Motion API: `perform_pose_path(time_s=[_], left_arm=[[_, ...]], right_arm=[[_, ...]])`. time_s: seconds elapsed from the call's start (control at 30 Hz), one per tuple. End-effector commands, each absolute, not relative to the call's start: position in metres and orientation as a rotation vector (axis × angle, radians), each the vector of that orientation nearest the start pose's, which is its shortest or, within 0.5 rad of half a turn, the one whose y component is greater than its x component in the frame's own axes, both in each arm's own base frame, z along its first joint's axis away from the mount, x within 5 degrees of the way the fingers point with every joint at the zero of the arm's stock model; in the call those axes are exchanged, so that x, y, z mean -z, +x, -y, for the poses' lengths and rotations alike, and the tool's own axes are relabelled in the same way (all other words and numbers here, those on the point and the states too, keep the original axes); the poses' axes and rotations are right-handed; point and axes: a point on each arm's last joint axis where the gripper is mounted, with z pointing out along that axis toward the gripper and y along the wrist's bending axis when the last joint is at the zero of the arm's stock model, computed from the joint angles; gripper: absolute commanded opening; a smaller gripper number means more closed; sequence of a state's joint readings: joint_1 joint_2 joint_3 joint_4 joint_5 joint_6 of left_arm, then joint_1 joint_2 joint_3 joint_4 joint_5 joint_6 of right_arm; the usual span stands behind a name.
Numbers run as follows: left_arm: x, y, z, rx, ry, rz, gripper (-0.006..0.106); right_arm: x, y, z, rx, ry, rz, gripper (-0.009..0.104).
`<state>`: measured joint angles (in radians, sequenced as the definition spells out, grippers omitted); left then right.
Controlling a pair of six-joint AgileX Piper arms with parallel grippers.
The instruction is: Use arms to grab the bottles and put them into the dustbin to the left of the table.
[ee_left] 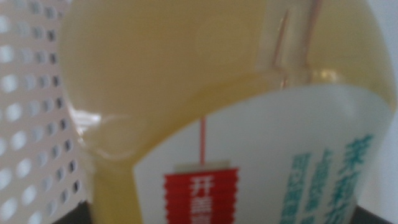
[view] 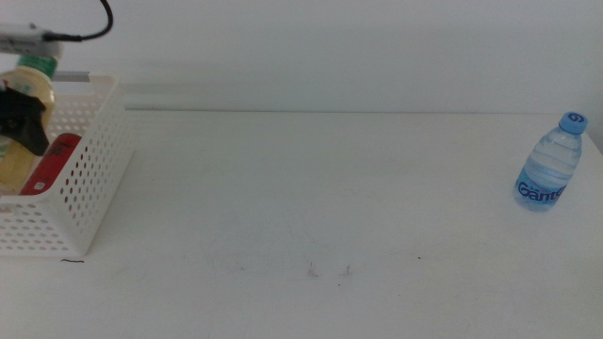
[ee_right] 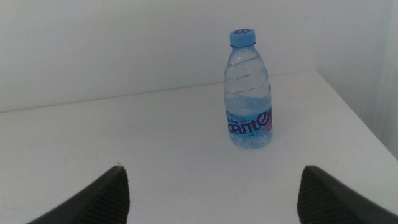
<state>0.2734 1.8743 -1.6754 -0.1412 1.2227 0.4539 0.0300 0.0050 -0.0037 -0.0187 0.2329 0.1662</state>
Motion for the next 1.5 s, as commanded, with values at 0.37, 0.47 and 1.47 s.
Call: perform_pose_path(time_s=[0.37,0.47,1.47], left_arm=[[-0.241,0.406,-0.097,0.145,0.261,-2.922,0.032],[-0.238,0.408,-0.097,0.146,0.28,-2.915,0.064],[-0.404,0.218,0.092,0.341,0.776,-2.081,0.094]], right_arm=[[-0.193,0.056,-0.001,-0.118,0.101,-1.706,0.077],[-0.193,0.056,-0.001,-0.118,0.101,-1.706,0.077],[-0.193,0.056,-0.001,-0.118,0.101,-1.706,0.077]])
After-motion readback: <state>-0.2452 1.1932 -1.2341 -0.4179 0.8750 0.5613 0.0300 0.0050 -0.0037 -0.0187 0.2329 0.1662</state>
